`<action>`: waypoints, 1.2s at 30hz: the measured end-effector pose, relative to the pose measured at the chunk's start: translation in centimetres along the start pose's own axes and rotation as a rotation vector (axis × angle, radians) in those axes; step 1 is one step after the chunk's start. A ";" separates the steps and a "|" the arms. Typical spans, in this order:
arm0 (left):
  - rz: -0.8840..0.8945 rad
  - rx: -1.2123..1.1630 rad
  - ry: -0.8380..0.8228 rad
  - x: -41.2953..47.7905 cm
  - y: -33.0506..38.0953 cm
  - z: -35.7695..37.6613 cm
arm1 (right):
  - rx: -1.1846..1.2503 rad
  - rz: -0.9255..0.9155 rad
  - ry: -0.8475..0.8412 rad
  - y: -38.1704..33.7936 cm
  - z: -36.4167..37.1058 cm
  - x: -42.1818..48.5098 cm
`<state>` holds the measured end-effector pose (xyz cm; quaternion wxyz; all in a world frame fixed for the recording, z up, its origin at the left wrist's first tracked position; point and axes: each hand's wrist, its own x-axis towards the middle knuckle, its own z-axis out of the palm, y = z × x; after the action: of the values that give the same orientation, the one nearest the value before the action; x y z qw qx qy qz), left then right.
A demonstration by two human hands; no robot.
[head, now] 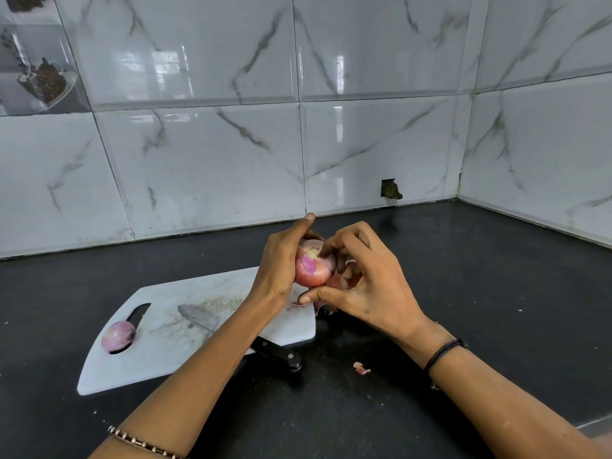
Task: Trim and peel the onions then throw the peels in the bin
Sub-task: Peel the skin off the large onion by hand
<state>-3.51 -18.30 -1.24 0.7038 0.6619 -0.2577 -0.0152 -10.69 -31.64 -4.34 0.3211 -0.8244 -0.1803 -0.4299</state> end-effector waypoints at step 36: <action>-0.055 0.002 -0.104 0.0 -0.4 0.5 | -0.035 0.060 -0.038 0.1 0.3 -0.1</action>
<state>-3.54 -18.88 -1.63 0.6880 0.6678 -0.2756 -0.0687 -10.52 -31.46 -4.57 0.3160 -0.8429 -0.1539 -0.4073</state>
